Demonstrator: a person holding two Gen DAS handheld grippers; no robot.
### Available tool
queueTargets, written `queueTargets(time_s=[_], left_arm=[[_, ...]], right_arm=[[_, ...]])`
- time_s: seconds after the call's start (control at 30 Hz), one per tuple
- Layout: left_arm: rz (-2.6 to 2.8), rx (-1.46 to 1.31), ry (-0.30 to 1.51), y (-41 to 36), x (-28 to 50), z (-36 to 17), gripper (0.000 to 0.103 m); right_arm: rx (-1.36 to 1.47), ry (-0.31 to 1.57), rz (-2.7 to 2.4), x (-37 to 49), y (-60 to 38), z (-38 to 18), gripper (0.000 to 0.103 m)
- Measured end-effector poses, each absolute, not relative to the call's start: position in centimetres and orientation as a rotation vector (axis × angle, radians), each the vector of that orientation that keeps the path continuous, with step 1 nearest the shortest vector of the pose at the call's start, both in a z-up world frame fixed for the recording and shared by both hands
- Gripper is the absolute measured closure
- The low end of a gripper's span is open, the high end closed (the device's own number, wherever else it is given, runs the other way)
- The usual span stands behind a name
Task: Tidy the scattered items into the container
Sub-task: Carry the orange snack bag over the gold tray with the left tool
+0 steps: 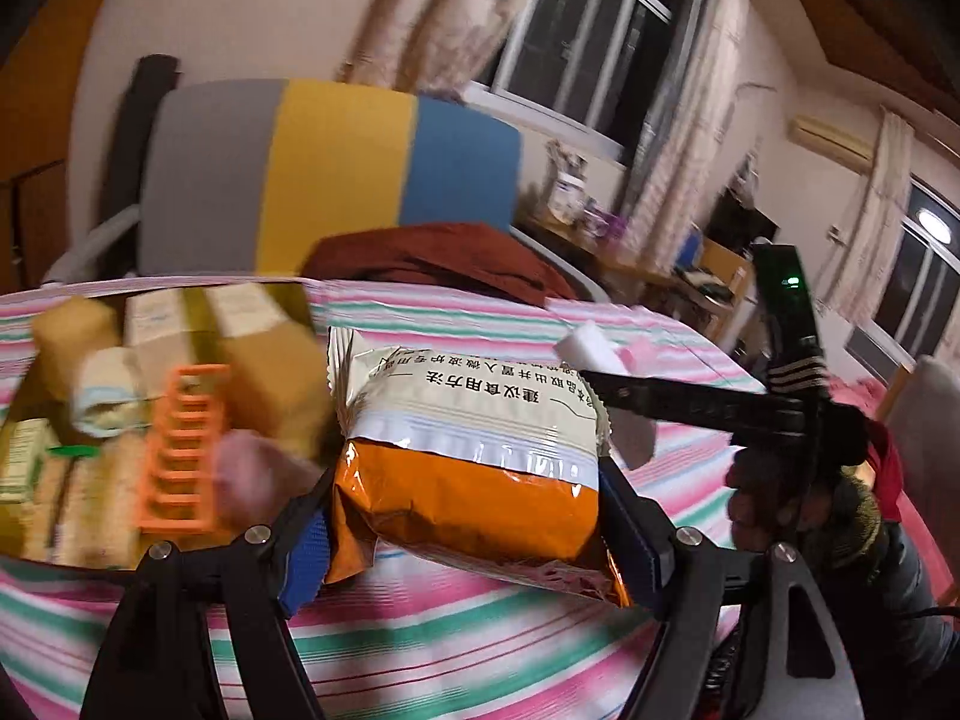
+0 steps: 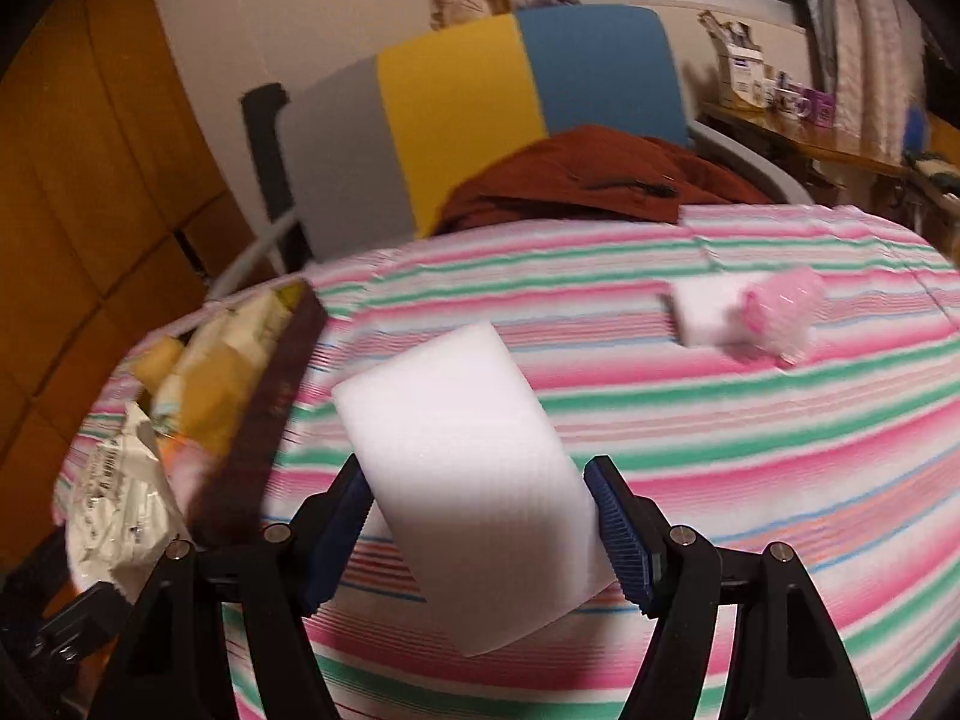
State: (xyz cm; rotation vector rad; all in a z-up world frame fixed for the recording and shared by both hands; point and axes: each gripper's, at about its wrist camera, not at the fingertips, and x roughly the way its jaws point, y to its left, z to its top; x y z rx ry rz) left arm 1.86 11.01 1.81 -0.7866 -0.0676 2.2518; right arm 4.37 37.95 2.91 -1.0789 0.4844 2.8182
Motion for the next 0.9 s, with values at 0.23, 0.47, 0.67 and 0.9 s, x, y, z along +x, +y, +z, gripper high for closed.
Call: queueTargets(time_s=[0.23, 0.47, 0.67, 0.9], left_arm=[[2.415, -0.814, -0.165, 3.6, -1.3, 1.3, 0.024], [2.533, -0.836, -0.197, -2.6, -2.9, 0.1, 0.024], [2.578, -0.889, -0.198, -5.8, -4.7, -1.2, 0.024], [2.569, -0.935, -0.185, -6.3, -6.1, -2.6, 0.024]], right_arm=[[-1.083, 0.453, 2.977, 0.9, 31.2, 5.3, 0.031], [-1.179, 0.382, 3.092, -2.5, 23.5, 6.0, 0.031], [-1.303, 0.414, 3.150, -3.9, 18.5, 5.0, 0.030], [-1.428, 0.488, 3.051, -6.1, 15.7, 2.3, 0.030]])
